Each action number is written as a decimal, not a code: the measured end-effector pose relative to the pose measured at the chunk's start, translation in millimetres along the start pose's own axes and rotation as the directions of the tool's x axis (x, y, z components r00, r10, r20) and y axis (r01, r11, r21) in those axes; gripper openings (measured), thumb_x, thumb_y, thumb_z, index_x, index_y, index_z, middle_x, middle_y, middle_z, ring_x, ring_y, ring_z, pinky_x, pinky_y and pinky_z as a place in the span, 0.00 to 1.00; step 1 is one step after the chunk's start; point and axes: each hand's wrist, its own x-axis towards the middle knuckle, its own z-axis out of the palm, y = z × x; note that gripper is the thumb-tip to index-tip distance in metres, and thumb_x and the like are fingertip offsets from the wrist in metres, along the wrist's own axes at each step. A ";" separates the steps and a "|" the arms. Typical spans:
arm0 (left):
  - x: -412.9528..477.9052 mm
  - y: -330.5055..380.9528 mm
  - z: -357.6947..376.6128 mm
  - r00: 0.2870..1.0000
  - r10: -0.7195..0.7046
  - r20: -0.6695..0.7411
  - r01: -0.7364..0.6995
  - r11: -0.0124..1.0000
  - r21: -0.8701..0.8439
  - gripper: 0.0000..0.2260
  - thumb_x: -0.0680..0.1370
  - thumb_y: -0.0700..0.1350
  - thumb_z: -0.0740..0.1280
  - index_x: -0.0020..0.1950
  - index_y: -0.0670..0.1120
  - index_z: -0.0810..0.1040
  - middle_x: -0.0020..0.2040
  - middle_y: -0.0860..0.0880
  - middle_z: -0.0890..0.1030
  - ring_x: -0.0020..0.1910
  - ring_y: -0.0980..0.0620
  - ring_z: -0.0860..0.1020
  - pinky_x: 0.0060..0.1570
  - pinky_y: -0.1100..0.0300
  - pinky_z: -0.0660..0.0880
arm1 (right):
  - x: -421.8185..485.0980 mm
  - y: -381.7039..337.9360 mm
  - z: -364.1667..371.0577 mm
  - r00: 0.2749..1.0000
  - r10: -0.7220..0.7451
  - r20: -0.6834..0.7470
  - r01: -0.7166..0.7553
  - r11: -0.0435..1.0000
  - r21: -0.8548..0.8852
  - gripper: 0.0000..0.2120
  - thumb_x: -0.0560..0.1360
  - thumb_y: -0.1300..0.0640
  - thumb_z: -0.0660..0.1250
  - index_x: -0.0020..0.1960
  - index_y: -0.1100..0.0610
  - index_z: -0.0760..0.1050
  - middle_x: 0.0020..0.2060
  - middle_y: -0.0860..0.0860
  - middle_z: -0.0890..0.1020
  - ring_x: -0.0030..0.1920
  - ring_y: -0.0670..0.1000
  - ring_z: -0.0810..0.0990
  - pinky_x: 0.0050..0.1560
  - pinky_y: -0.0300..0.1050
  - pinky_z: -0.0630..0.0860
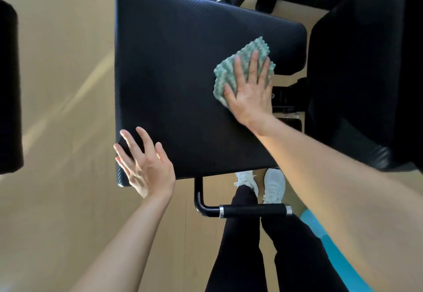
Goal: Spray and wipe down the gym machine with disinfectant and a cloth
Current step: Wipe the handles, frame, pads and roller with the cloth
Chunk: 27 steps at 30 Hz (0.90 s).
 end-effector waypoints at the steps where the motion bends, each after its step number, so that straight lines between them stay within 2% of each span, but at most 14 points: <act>1: 0.0 -0.1 0.2 1.000 0.001 -0.003 -0.001 1.000 0.010 0.24 0.86 0.47 0.60 0.82 0.45 0.62 0.83 0.40 0.58 0.79 0.28 0.57 0.73 0.30 0.64 | -17.3 -4.4 7.5 0.998 -0.057 0.002 0.057 0.998 -0.009 0.37 0.82 0.33 0.44 0.83 0.46 0.35 0.82 0.57 0.35 0.81 0.64 0.32 0.80 0.66 0.37; 5: 2.5 1.5 -4.9 0.999 -0.018 0.040 0.018 1.000 0.014 0.25 0.86 0.49 0.59 0.82 0.47 0.61 0.83 0.41 0.57 0.80 0.30 0.56 0.65 0.28 0.71 | -94.3 -37.9 35.5 0.979 -0.178 0.096 0.175 0.984 0.037 0.35 0.82 0.32 0.42 0.83 0.44 0.33 0.81 0.56 0.30 0.79 0.63 0.27 0.79 0.65 0.33; 7: 3.8 1.4 -8.6 0.998 -0.021 0.065 0.020 1.000 0.019 0.25 0.86 0.50 0.59 0.82 0.48 0.61 0.84 0.42 0.56 0.80 0.31 0.55 0.65 0.28 0.72 | -125.7 -64.6 50.9 0.960 -0.251 0.122 0.250 0.968 0.026 0.33 0.84 0.34 0.42 0.82 0.43 0.33 0.81 0.54 0.29 0.79 0.63 0.26 0.79 0.66 0.34; 11: 2.0 6.6 -12.4 0.998 -0.009 0.068 0.009 1.000 0.008 0.25 0.86 0.48 0.59 0.83 0.47 0.61 0.84 0.41 0.55 0.81 0.31 0.53 0.75 0.32 0.62 | -152.8 -91.6 68.2 0.894 -0.429 0.124 0.432 0.902 0.009 0.29 0.86 0.40 0.44 0.84 0.44 0.38 0.82 0.52 0.35 0.80 0.61 0.29 0.80 0.64 0.37; 13: -0.8 11.8 -12.2 0.997 -0.027 0.068 0.028 1.000 -0.014 0.25 0.86 0.47 0.59 0.83 0.47 0.60 0.84 0.41 0.54 0.82 0.31 0.51 0.79 0.36 0.54 | -149.6 -75.9 69.0 0.901 -0.422 0.103 0.424 0.906 -0.001 0.30 0.86 0.40 0.44 0.84 0.45 0.38 0.83 0.51 0.36 0.81 0.59 0.31 0.81 0.61 0.37; 17: -2.2 18.4 -12.9 0.994 -0.072 0.081 0.075 0.997 -0.028 0.25 0.87 0.47 0.57 0.84 0.48 0.58 0.85 0.43 0.52 0.82 0.32 0.49 0.81 0.39 0.49 | -142.0 -9.4 63.0 0.988 -0.130 0.085 0.128 0.991 0.036 0.33 0.84 0.36 0.40 0.82 0.47 0.31 0.82 0.52 0.31 0.80 0.56 0.28 0.80 0.57 0.30; 20: -2.4 13.6 -15.1 0.994 -0.051 0.097 0.052 0.999 -0.006 0.25 0.87 0.49 0.57 0.84 0.48 0.58 0.85 0.43 0.52 0.82 0.32 0.49 0.80 0.38 0.51 | -140.1 36.7 55.5 0.994 0.090 0.059 -0.093 0.993 0.067 0.36 0.84 0.35 0.42 0.82 0.48 0.31 0.81 0.55 0.31 0.81 0.59 0.30 0.80 0.59 0.32; 22: -3.4 11.2 -16.3 0.995 -0.021 0.102 0.021 1.000 0.006 0.25 0.86 0.50 0.57 0.84 0.48 0.58 0.85 0.42 0.52 0.82 0.31 0.50 0.80 0.37 0.52 | -140.1 55.0 52.3 0.969 0.242 0.049 -0.246 0.962 0.115 0.36 0.83 0.35 0.43 0.83 0.49 0.33 0.82 0.58 0.34 0.82 0.63 0.36 0.81 0.64 0.39; 24: -4.8 11.1 -15.8 0.994 -0.008 0.109 0.007 1.000 0.011 0.26 0.86 0.52 0.57 0.84 0.48 0.58 0.85 0.42 0.51 0.82 0.31 0.48 0.80 0.37 0.51 | -140.9 62.7 52.2 0.919 0.389 0.058 -0.393 0.901 0.185 0.36 0.84 0.36 0.44 0.83 0.50 0.34 0.83 0.61 0.40 0.82 0.66 0.46 0.80 0.66 0.46; 25: -5.3 11.0 -15.7 0.993 -0.011 0.118 0.009 1.000 0.014 0.28 0.85 0.53 0.58 0.84 0.49 0.57 0.85 0.42 0.50 0.82 0.31 0.48 0.80 0.37 0.51 | -141.8 62.2 52.9 0.888 0.455 0.061 -0.456 0.860 0.229 0.36 0.84 0.36 0.45 0.84 0.50 0.35 0.83 0.62 0.44 0.81 0.68 0.50 0.80 0.67 0.48; 27: -6.2 9.1 -16.6 0.991 -0.002 0.132 -0.001 1.000 0.026 0.30 0.85 0.57 0.59 0.84 0.50 0.56 0.85 0.42 0.49 0.82 0.31 0.46 0.80 0.36 0.51 | -143.3 53.0 55.3 0.845 0.531 0.057 -0.525 0.806 0.273 0.37 0.84 0.36 0.46 0.84 0.53 0.37 0.82 0.65 0.46 0.80 0.70 0.51 0.80 0.68 0.46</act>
